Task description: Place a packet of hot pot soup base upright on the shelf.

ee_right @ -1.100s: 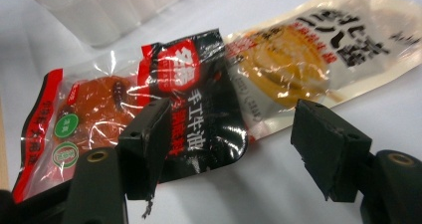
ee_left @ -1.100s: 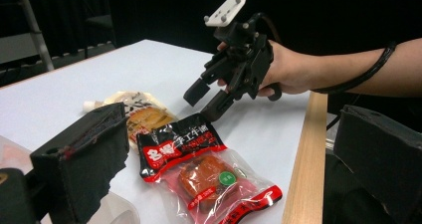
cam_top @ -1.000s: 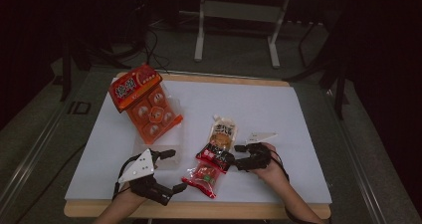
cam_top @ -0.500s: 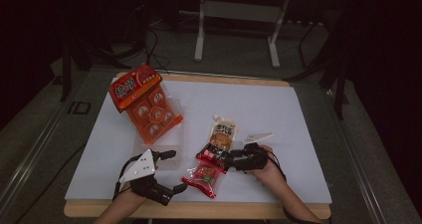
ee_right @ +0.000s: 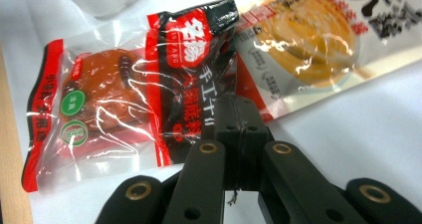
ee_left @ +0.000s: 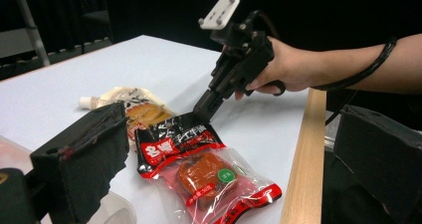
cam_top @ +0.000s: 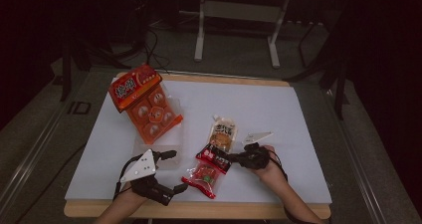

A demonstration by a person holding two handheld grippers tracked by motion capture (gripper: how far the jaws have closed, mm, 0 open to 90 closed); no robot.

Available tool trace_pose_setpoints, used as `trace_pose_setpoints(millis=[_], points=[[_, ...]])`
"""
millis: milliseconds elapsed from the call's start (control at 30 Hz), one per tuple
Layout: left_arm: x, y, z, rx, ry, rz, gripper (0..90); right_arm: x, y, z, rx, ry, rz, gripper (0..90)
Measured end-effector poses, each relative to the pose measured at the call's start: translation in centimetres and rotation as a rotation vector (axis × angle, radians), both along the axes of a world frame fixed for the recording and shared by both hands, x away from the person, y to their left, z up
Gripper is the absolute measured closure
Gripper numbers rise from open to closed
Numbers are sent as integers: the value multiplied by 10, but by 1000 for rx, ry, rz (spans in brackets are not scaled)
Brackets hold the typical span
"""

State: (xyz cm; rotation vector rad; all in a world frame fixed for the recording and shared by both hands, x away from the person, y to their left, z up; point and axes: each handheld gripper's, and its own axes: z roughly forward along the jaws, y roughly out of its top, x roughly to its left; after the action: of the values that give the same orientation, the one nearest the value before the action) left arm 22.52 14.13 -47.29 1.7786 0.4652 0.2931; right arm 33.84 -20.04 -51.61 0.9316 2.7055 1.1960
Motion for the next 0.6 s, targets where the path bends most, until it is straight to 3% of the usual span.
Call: trace_pose_setpoints(millis=[200,600], points=[[0,-1,0,2,0,2,14,-7,4,13,-19,-53,21,900],[2,0,-2,9,15,3,14,-28,8,45,30,-147,61,900]])
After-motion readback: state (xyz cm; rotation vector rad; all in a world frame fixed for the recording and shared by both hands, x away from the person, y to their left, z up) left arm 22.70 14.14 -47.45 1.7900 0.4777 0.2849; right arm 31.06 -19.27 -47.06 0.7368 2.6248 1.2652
